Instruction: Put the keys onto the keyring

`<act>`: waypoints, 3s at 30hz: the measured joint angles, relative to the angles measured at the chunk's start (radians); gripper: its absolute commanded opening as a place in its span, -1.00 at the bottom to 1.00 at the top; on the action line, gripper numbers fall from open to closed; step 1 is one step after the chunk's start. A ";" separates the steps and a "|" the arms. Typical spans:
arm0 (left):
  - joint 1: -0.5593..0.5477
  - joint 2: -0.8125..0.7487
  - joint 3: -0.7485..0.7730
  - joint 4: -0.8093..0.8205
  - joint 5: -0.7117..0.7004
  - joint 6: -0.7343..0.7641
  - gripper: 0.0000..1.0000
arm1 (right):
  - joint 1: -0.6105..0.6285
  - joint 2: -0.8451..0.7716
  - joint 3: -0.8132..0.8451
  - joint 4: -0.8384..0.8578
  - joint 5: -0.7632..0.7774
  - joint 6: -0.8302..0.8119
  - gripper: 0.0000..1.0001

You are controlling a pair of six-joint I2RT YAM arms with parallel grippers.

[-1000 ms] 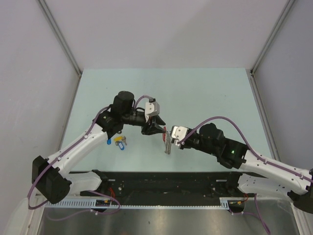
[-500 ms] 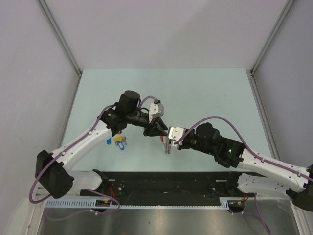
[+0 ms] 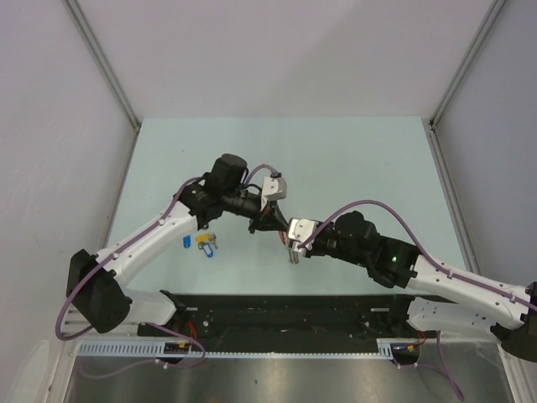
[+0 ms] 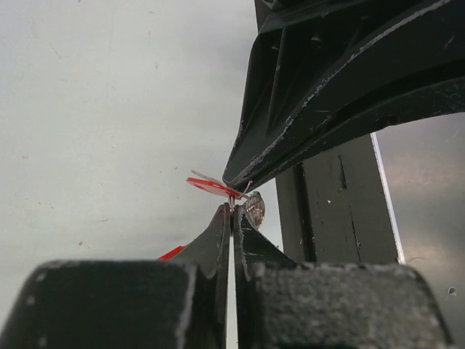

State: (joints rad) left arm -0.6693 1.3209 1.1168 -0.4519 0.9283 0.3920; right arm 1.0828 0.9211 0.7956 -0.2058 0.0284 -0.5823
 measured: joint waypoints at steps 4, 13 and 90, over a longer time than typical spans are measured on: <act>-0.002 0.007 0.010 -0.008 -0.001 0.002 -1.00 | 0.001 0.000 0.002 -0.003 0.012 -0.003 -1.00; -0.002 -0.034 -0.029 0.080 -0.014 -0.076 -1.00 | 0.018 -0.030 0.002 -0.013 0.055 0.016 -1.00; 0.029 -0.880 -0.485 0.238 -0.787 -0.367 1.00 | -0.258 0.459 0.147 0.404 -0.171 0.127 -1.00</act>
State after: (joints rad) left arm -0.6407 0.4412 0.6315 -0.2138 0.1417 0.0254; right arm 0.8246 1.3804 0.9424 0.1978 -0.1429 -0.4549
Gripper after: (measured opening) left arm 0.996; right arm 0.009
